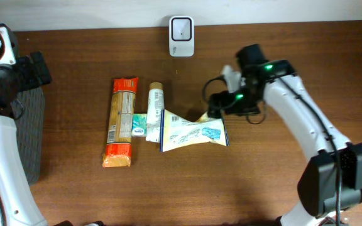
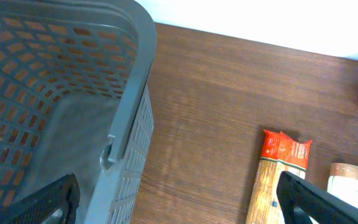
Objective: Scan the item barcode
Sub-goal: 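Lift the snack bag with the right gripper and turn it over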
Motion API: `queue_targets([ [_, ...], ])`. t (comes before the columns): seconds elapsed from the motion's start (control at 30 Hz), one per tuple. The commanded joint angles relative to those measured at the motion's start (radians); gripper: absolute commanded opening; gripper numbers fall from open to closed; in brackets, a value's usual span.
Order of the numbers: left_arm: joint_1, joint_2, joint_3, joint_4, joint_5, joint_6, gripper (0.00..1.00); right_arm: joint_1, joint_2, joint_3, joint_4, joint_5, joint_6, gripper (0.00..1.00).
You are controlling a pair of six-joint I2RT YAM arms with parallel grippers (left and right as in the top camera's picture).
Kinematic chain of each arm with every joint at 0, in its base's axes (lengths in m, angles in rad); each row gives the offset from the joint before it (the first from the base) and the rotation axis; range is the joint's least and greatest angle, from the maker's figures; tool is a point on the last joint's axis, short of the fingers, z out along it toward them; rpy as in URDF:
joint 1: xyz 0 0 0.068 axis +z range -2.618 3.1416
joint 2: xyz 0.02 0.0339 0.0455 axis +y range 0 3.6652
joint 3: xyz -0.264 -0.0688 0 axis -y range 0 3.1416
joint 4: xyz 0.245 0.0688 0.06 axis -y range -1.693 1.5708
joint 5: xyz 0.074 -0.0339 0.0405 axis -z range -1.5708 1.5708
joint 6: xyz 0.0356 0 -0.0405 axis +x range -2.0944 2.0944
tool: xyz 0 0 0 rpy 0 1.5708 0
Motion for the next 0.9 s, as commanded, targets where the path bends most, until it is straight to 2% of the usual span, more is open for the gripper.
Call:
queue_targets([
  [0.0, 0.003, -0.005, 0.011, 0.001, -0.006, 0.019, 0.99, -0.102, 0.008, -0.066, 0.020, -0.178, -0.109, 0.99],
  [0.2, 0.003, -0.005, 0.011, 0.001, -0.006, 0.019, 0.99, -0.080, 0.062, -0.214, 0.221, -0.332, -0.126, 0.99],
  [0.37, 0.003, -0.005, 0.011, 0.001, -0.006, 0.019, 0.99, -0.032, 0.150, -0.219, 0.313, -0.476, -0.126, 0.99],
  [0.63, 0.003, -0.005, 0.011, 0.001, -0.006, 0.019, 0.99, 0.071, 0.279, -0.219, 0.419, -0.486, 0.029, 0.98],
  [0.67, 0.003, -0.005, 0.011, 0.001, -0.006, 0.019, 0.99, 0.074, 0.294, -0.219, 0.439, -0.477, 0.060, 0.92],
  [0.77, 0.003, -0.005, 0.012, 0.001, -0.006, 0.019, 0.99, 0.085, 0.332, -0.219, 0.501, -0.477, 0.114, 0.62],
  [0.8, 0.003, -0.005, 0.011, 0.001, -0.006, 0.019, 0.99, 0.087, 0.333, -0.219, 0.508, -0.476, 0.116, 0.57],
  [0.87, 0.003, -0.005, 0.011, 0.001, -0.006, 0.019, 0.99, 0.086, 0.332, -0.219, 0.511, -0.476, 0.115, 0.58],
])
